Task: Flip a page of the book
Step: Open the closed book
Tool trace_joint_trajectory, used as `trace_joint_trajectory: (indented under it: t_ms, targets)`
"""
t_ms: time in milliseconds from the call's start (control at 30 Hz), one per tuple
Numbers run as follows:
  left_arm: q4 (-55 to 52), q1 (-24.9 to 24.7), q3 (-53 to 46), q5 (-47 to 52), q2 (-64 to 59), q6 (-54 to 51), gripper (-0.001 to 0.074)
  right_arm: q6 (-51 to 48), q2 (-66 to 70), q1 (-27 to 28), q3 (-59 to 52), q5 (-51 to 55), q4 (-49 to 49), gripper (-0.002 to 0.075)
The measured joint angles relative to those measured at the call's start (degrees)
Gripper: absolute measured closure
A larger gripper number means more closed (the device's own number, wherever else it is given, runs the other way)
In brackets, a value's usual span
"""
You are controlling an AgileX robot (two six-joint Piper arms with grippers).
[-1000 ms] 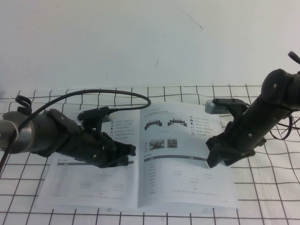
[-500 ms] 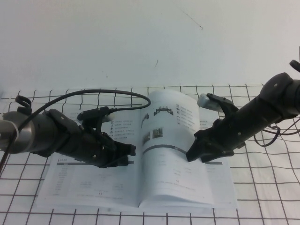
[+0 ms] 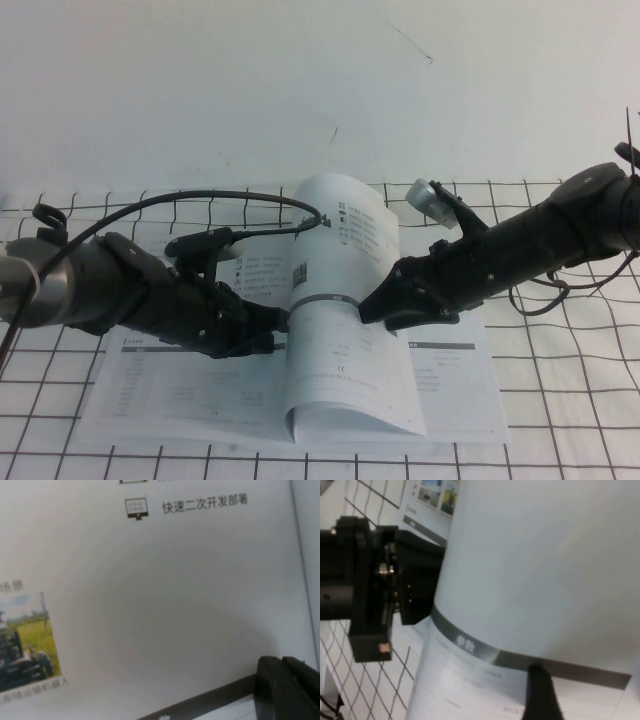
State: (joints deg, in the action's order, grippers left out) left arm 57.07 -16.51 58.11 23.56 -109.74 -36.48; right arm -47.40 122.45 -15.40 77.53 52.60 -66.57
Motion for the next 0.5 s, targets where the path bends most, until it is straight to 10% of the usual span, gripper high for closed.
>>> trace_joint_trajectory:
  t_ms: [500]
  targets:
    - [0.4, 0.0, 0.0, 0.1, 0.0, -0.1, 0.0738, -7.4, 0.0, -0.1, 0.0, 6.5, -11.7, 0.0308]
